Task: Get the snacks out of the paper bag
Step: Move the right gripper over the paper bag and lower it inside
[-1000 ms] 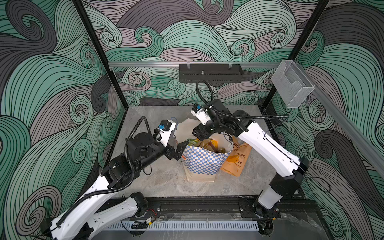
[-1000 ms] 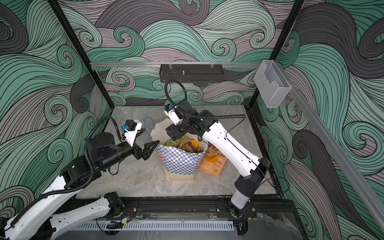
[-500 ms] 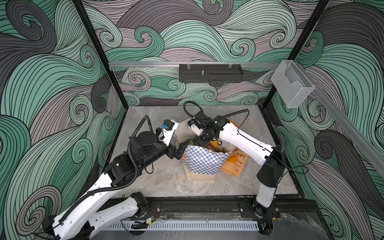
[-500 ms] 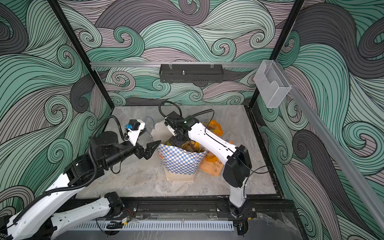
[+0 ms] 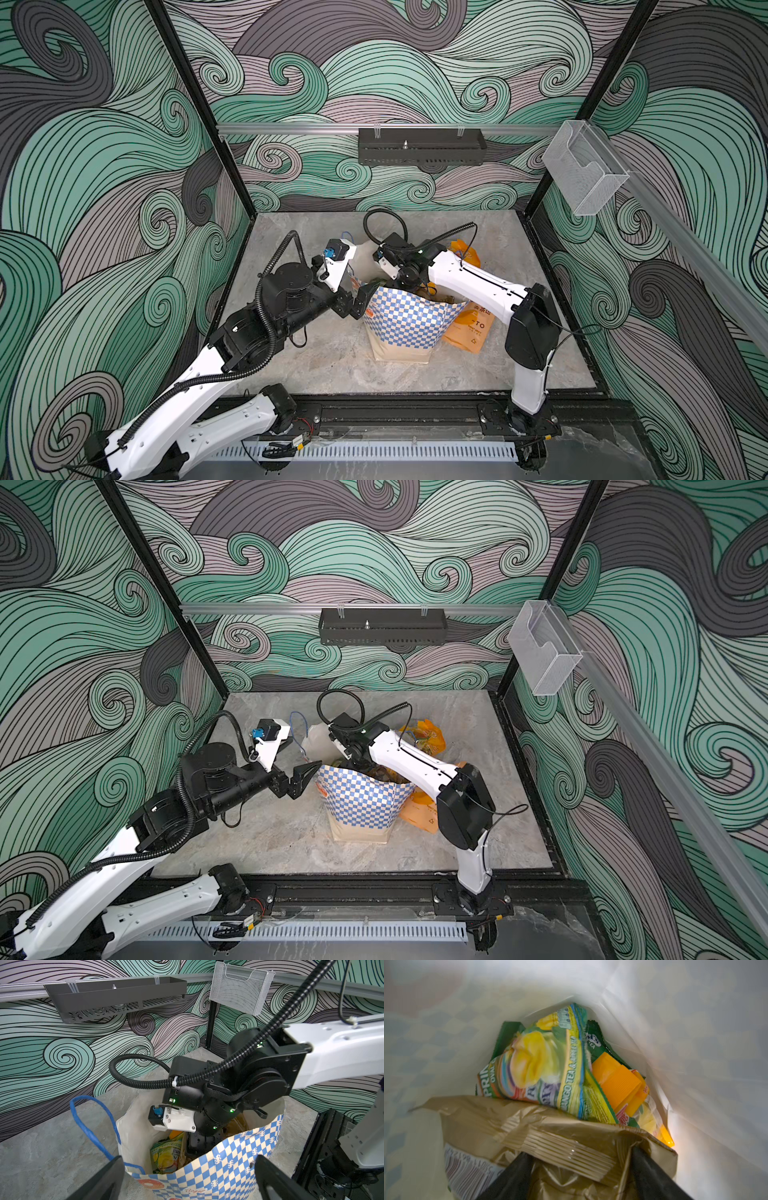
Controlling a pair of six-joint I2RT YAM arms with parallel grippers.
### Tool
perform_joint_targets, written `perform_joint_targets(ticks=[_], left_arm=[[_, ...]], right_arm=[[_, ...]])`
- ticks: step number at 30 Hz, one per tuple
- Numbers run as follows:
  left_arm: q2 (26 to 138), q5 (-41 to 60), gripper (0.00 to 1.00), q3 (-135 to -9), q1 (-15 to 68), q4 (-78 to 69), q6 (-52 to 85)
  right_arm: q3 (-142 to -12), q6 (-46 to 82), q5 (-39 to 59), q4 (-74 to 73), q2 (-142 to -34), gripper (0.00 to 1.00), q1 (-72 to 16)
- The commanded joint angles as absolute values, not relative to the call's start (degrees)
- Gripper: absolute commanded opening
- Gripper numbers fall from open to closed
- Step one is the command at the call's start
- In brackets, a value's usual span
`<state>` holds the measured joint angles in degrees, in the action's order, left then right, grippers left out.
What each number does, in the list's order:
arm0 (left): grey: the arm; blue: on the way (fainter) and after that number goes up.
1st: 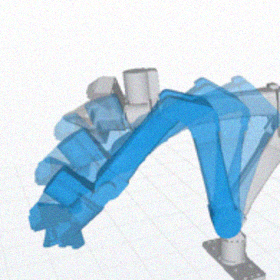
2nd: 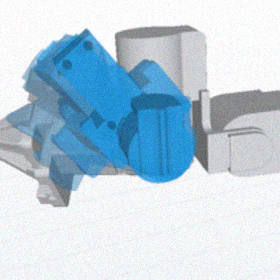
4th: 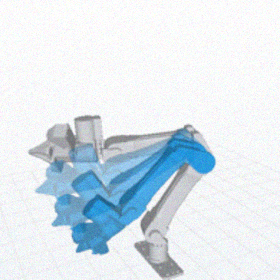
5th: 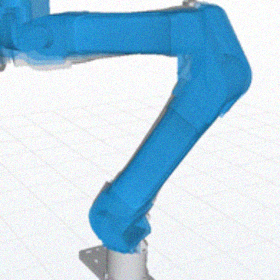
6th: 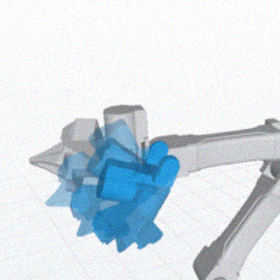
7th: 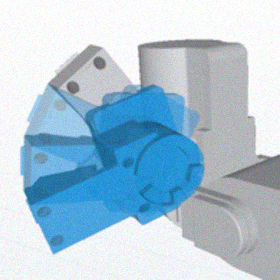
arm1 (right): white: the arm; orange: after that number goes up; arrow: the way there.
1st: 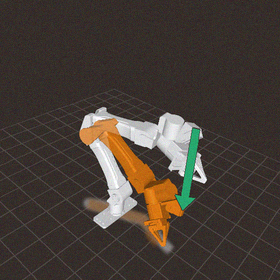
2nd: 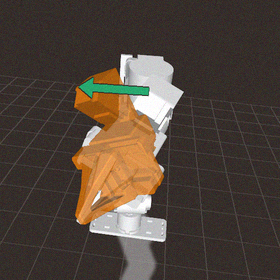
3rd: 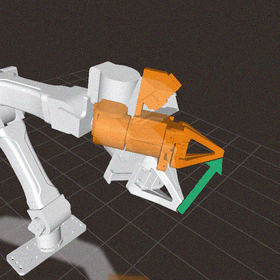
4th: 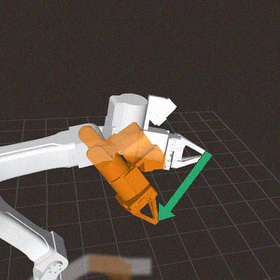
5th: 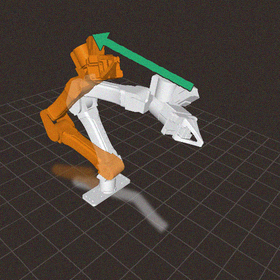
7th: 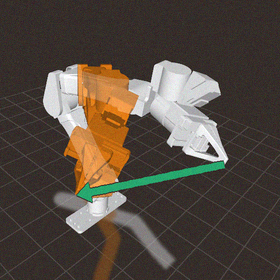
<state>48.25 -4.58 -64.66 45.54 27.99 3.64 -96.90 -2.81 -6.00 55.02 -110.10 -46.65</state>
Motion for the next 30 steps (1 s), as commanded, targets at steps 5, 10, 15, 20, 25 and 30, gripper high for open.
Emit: perform_joint_targets(ticks=[5,10,15,20,25,30], left_arm=[[47.9,-5.5,0.99,-65.0,45.8,28.6,3.3],[47.9,-5.4,0.99,-65.0,45.8,28.5,3.3],[47.8,-5.5,0.99,-64.9,45.9,28.5,3.3],[47.9,-5.4,0.98,-64.9,45.8,28.1,3.3],[47.9,-5.3,0.99,-64.9,45.9,28.2,3.4],[47.8,-5.2,0.99,-64.7,45.9,28.1,3.5]], right_arm=[[-93.7,-0.5,-0.3,58.6,-113.6,0.35,-46.5],[-94.6,-0.4,-1.5,58.6,-112.0,0.09,-46.5],[-96.0,-0.3,-2.1,58.6,-108.9,0.00,-46.5],[-97.3,0.7,-1.9,57.5,-105.4,0.00,-46.4],[-97.8,2.0,-1.9,55.5,-100.7,0.00,-46.2],[-97.9,3.7,-2.0,53.3,-96.3,0.00,-45.3]])
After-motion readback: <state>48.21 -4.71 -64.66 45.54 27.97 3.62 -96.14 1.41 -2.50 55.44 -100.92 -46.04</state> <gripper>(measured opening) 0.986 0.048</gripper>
